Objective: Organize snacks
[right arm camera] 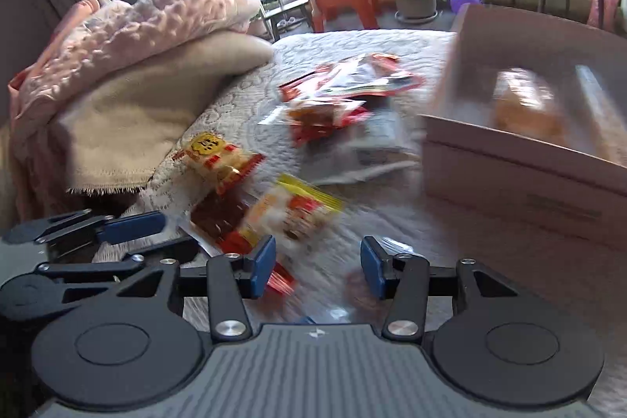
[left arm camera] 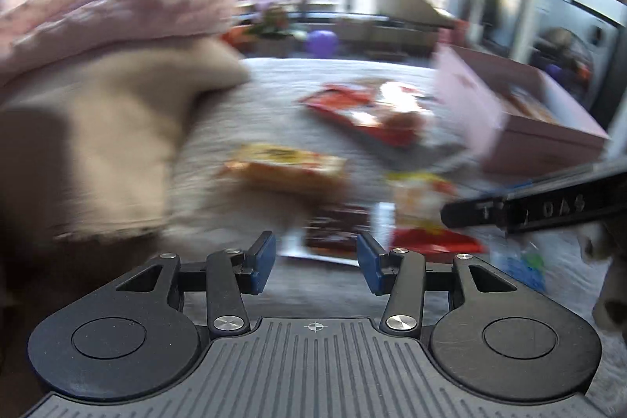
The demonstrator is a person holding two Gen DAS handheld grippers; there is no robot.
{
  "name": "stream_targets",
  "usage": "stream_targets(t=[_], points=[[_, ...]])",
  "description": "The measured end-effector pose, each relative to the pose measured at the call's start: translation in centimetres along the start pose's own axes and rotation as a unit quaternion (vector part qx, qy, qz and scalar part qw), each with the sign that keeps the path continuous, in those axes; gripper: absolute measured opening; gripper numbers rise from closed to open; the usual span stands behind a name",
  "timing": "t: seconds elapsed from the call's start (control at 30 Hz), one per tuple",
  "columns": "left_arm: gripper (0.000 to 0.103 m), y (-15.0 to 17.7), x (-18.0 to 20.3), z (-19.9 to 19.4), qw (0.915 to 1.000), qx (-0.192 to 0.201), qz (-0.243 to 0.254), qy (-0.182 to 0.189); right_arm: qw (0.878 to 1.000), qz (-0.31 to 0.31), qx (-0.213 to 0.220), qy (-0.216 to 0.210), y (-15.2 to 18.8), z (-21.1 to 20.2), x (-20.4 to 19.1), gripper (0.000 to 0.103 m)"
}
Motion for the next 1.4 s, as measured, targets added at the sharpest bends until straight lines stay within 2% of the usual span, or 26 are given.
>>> stream_targets(t=[0.07, 0.1, 0.13, 0.27, 0.4, 0.47, 0.5, 0.63, 0.67, 0.73, 0.83, 1.0, 1.1, 1.17, 1.23, 1.3, 1.4], points=[[0.051, -0.1, -1.0, -0.1, 0.9999, -0.001, -0.014, -0.009, 1.000, 0.004, -0.023, 0.010, -0.3, 2.1, -1.4, 0.050], [0.051, 0.0, -1.4, -0.1, 0.9998, -0.002, -0.017, -0.008, 1.000, 0.004, -0.023, 0.015, -0.5, 2.8, -2.0, 0.062], [0.051, 0.1, -1.6, -0.1, 0.9998, -0.003, -0.020, -0.005, 1.000, -0.004, -0.013, 0.022, -0.7, 3.1, -2.6, 0.068], [0.051, 0.6, -2.0, -0.2, 0.9992, -0.007, -0.037, 0.013, 0.997, -0.050, -0.007, 0.065, -0.8, 5.0, -4.6, 0.074], [0.051, 0.5, -1.7, 0.1, 0.9981, -0.008, -0.053, 0.031, 0.994, -0.079, -0.004, 0.080, -0.9, 5.7, -5.3, 0.076], [0.051, 0.4, -1.5, 0.3, 0.9972, -0.008, -0.060, 0.043, 0.994, -0.079, -0.005, 0.074, -1.1, 5.3, -4.8, 0.062], [0.051, 0.3, -1.4, 0.5, 0.9971, -0.008, -0.061, 0.045, 0.995, -0.075, -0.004, 0.071, -1.2, 4.8, -4.4, 0.049], [0.051, -0.4, -0.8, 1.4, 0.9977, 0.001, -0.057, 0.037, 0.997, -0.062, 0.004, 0.056, -1.3, 1.8, -2.4, 0.027], [0.051, -0.5, -0.6, 1.8, 0.9976, 0.001, -0.059, 0.036, 0.996, -0.063, 0.010, 0.056, -1.2, 0.9, -1.9, 0.026], [0.051, -0.5, -0.3, 2.6, 0.9973, -0.007, -0.063, 0.038, 0.995, -0.074, 0.027, 0.067, -0.9, -1.2, -1.1, 0.017], [0.051, -0.3, 1.1, 2.9, 0.9972, -0.011, -0.050, 0.055, 0.993, -0.079, 0.050, 0.079, -0.3, -4.5, 0.2, 0.017], [0.051, 0.2, 3.9, 2.4, 0.9885, -0.034, -0.033, 0.144, 0.989, -0.073, 0.080, 0.106, 1.7, -8.4, 2.5, 0.017], [0.051, 0.5, 4.8, 1.3, 0.9832, -0.029, -0.018, 0.179, 0.985, -0.063, 0.086, 0.134, 3.2, -9.0, 4.1, 0.018], [0.051, 0.4, 5.0, 0.3, 0.9851, -0.014, 0.004, 0.172, 0.983, -0.043, 0.091, 0.151, 4.1, -9.2, 5.2, 0.025], [0.051, 0.2, 4.9, -0.4, 0.9867, -0.002, 0.024, 0.161, 0.982, -0.037, 0.096, 0.159, 4.9, -9.5, 6.0, 0.041], [0.051, -0.2, 4.8, -0.4, 0.9872, -0.009, 0.035, 0.155, 0.979, -0.034, 0.109, 0.170, 5.8, -9.6, 6.8, 0.050], [0.051, -0.8, 5.6, -0.6, 0.9859, -0.017, 0.041, 0.161, 0.978, -0.018, 0.108, 0.179, 7.0, -9.2, 8.2, 0.051]])
Point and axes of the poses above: each gripper's, at about its wrist camera, not at the fingertips, and z roughly the way its jaws point, x to its right, y to its underside, the point moved 2 cm from there along z, roughly the way its jaws point, and after that the axes turned 5 degrees about x, right-handed, at the moved point
